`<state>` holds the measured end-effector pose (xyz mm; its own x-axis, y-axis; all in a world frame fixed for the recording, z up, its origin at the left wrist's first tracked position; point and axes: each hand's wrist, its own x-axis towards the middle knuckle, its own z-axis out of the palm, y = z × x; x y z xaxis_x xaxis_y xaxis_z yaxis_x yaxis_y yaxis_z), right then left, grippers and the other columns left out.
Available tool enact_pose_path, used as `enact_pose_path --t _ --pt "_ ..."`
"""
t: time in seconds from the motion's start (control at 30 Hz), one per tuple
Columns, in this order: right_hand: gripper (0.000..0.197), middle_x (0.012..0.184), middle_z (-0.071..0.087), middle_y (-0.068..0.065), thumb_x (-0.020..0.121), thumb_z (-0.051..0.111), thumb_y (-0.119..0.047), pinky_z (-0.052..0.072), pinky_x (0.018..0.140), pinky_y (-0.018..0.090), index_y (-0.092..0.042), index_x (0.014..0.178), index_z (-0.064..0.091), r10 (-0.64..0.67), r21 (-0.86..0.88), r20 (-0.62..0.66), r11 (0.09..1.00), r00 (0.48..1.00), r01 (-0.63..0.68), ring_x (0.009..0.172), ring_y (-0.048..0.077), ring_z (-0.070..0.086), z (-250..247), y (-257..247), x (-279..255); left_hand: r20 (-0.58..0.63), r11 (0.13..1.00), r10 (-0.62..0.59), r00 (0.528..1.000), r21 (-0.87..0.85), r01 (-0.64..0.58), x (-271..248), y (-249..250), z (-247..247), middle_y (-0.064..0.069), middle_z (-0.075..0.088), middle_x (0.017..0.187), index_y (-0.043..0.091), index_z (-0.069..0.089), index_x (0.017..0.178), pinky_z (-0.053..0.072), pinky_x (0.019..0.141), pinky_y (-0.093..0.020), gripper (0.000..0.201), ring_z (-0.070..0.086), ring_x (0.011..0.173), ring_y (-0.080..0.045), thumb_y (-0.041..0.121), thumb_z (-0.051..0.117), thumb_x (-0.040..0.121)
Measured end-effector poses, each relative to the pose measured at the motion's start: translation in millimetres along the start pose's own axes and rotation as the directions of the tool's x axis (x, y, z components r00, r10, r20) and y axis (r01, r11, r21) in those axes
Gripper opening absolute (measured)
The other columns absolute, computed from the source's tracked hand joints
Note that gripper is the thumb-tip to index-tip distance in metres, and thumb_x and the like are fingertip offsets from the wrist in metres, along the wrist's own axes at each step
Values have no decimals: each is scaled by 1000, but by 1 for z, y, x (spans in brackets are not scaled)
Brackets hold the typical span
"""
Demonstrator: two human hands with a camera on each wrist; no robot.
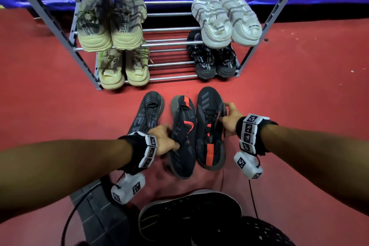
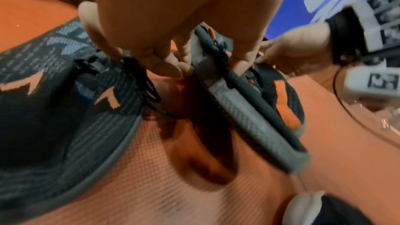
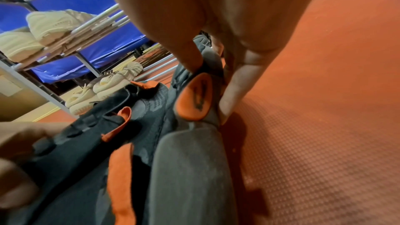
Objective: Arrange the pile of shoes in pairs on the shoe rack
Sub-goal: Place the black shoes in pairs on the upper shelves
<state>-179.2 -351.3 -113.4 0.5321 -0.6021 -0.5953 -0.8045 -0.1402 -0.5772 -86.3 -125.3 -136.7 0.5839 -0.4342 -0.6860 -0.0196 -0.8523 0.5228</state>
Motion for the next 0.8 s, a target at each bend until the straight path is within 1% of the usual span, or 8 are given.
enact_pose_path --t 0.13,0.23,0.33,0.43,0.5,0.63,0.7,0.8 --pt "40 101 68 20 90 56 -19 60 66 61 -28 124 38 -9 12 -19 1000 1000 9 86 43 71 -4 -9 -17 12 953 81 997 -293 -74 -8 9 -14 -3 70 88 25 55 88 53 79 -34 51 62 81 -22 10 67 40" --pt "38 97 69 19 90 56 -20 60 68 58 -25 123 37 -43 24 -36 999 998 44 80 39 71 -8 -15 -22 -52 918 127 991 -373 -137 -12 0 -23 -4 75 93 36 66 93 55 93 -40 50 70 92 -29 4 64 55" --pt "34 86 66 20 94 52 -10 58 66 54 -20 122 35 -130 107 -60 985 990 135 67 32 63 -13 -21 -26 -116 902 224 968 -351 -250 -17 -13 -38 6 75 108 71 52 114 54 97 -45 84 70 107 -20 5 55 62" --pt "39 85 68 23 94 48 -4 57 59 43 -22 125 35 -241 191 -95 948 966 255 60 28 62 -17 -29 -30 -171 910 320 932 -218 -352 -39 -5 -55 12 58 140 69 24 140 40 113 -35 98 51 134 -12 2 50 72" --pt "49 91 72 20 91 49 -6 59 65 48 -38 126 36 -309 220 -123 918 943 329 66 30 68 -19 -35 -34 -242 911 355 903 -130 -392 -50 0 -64 14 50 147 62 29 144 31 115 -24 92 42 140 -11 0 51 78" --pt "68 109 74 4 87 51 -5 58 84 44 -60 127 45 -414 369 -179 813 892 451 91 25 73 -31 -54 -36 -399 878 435 808 -12 -479 -72 15 -74 19 67 119 56 44 138 40 92 -14 80 62 117 -14 2 55 81" --pt "66 108 73 13 92 51 0 53 96 41 -46 139 47 -468 411 -258 739 845 534 100 17 72 -42 -69 -40 -498 856 435 750 -30 -516 -79 27 -79 17 74 105 64 48 127 47 86 -17 74 67 102 -13 10 60 79" --pt "62 109 62 31 95 49 9 49 87 13 -21 149 45 -518 410 -389 643 762 646 90 1 71 -62 -93 -50 -603 804 416 681 -106 -585 -84 48 -92 34 70 96 63 53 119 49 87 -16 66 67 95 3 12 61 78"
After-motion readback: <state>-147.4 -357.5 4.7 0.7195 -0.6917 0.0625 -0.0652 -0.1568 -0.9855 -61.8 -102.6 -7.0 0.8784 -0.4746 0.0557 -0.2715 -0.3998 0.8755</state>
